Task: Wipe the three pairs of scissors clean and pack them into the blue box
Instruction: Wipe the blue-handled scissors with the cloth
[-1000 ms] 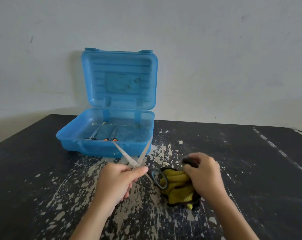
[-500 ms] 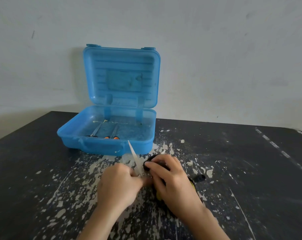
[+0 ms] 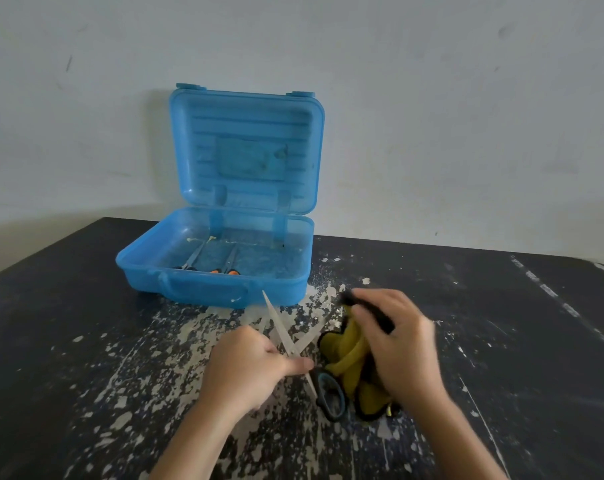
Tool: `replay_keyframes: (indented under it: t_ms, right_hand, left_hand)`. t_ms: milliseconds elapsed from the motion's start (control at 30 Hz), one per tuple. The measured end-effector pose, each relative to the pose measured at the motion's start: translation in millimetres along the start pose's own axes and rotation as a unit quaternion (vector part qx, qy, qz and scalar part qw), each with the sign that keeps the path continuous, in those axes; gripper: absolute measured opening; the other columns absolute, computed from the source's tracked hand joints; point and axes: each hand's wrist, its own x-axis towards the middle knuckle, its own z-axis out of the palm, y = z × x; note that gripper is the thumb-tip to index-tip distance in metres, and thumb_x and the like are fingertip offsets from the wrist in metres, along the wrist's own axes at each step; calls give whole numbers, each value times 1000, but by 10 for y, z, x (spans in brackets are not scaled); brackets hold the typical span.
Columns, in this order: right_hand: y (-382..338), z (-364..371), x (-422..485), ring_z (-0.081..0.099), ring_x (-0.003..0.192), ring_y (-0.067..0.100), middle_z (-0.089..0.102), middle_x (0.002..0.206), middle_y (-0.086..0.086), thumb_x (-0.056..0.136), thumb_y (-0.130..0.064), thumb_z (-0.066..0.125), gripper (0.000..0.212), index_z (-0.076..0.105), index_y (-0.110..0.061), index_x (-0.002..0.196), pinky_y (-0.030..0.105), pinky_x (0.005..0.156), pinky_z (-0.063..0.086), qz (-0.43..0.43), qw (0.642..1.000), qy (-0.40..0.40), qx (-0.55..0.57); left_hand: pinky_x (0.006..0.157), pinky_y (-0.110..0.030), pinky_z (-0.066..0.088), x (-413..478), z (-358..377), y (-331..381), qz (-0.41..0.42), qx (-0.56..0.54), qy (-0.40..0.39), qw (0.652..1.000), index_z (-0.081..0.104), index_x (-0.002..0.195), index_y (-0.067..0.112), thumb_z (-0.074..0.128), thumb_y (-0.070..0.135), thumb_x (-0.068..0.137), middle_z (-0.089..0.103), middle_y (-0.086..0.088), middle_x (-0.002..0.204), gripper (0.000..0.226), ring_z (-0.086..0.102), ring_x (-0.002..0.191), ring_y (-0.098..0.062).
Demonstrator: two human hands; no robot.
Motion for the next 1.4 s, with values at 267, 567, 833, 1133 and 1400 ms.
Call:
replay_keyframes:
  t_ms: [267, 567, 833, 1133, 1400]
  right_hand:
    - [98, 300, -103, 49, 89, 24, 61, 99, 7, 86, -8, 56, 20, 69, -8, 101, 22, 77, 38, -99, 987, -31, -120]
    - [41, -51, 33, 56, 97, -2, 61, 104, -16, 84, -4, 61, 29, 67, -20, 107, 10, 83, 45, 17, 999, -5, 39]
    - [19, 277, -149, 49, 90, 27, 64, 97, 2, 65, 9, 60, 47, 64, -11, 107, 31, 75, 50, -220, 950, -168, -141]
    - [290, 66, -8, 45, 85, 27, 68, 89, 6, 60, 24, 59, 53, 68, -9, 101, 34, 69, 47, -45, 983, 1, -178]
    - [7, 232, -139, 40, 94, 19, 64, 98, -5, 66, 5, 71, 47, 65, -19, 106, 26, 75, 48, -182, 960, -145, -159]
  left_hand:
    - [48, -27, 19, -50, -12, 48, 66, 99, 44, 992, 40, 40, 14, 77, 61, 58, 25, 3, 39, 63, 25, 43, -19]
    - [50, -26, 32, 13, -33, -10, 20, 25, -8, 999, 67, 66, -5, 77, 59, 59, 43, -3, 43, 65, 34, 40, -16]
    - [44, -25, 27, -25, -82, 29, 5, 17, 7, 1000, 63, 59, -5, 83, 50, 57, 43, 0, 39, 59, 29, 29, -12]
    - [39, -19, 29, -52, -81, 30, 24, 15, -36, 999, 63, 66, -12, 81, 50, 61, 41, -6, 41, 65, 29, 31, -14]
    - [48, -26, 22, -26, -105, 51, 28, 67, -3, 997, 49, 43, 11, 81, 55, 57, 28, 4, 35, 56, 28, 39, -17]
